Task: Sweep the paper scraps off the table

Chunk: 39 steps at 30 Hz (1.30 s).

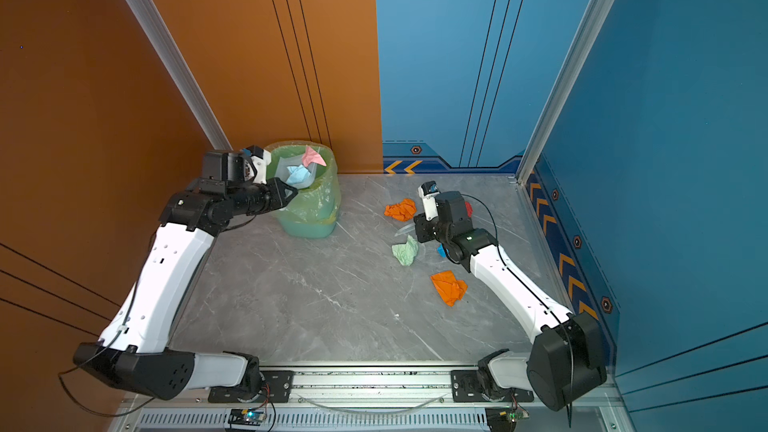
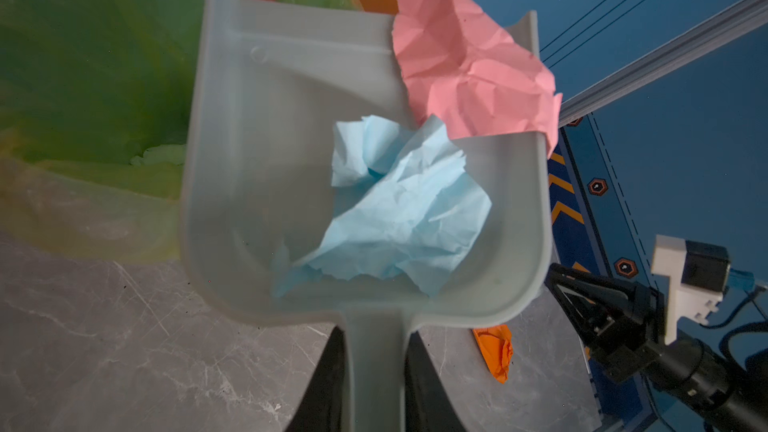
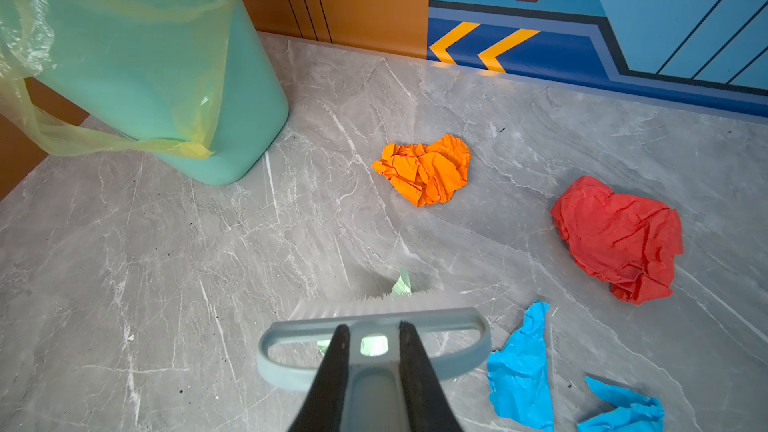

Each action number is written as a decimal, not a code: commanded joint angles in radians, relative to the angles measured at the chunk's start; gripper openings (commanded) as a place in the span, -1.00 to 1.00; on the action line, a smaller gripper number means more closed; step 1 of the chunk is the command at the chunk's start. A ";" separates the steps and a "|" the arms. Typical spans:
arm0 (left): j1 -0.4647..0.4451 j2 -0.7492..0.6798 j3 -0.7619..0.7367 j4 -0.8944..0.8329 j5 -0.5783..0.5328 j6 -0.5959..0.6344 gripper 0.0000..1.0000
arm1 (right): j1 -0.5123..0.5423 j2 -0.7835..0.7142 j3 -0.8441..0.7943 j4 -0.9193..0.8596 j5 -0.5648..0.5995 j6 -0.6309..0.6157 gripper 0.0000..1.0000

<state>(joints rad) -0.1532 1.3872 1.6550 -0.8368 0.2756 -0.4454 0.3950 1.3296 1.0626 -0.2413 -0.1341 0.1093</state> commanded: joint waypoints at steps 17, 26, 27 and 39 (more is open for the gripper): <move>0.144 0.141 -0.012 0.285 0.443 -0.318 -1.00 | -0.033 0.135 0.057 0.053 -0.092 0.009 -1.00; 0.165 0.117 -0.133 0.530 0.554 -0.533 -1.00 | -0.042 0.163 0.076 0.053 -0.132 0.010 -1.00; 0.168 0.112 -0.148 0.557 0.564 -0.557 -1.00 | -0.042 0.164 0.077 0.053 -0.134 0.009 -1.00; 0.193 0.104 -0.247 0.856 0.636 -0.777 -1.00 | -0.044 0.160 0.063 0.053 -0.135 0.006 -1.00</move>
<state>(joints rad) 0.0296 1.5150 1.4097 -0.0780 0.8692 -1.1793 0.3588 1.4879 1.1099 -0.2001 -0.2615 0.1093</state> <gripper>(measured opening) 0.207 0.200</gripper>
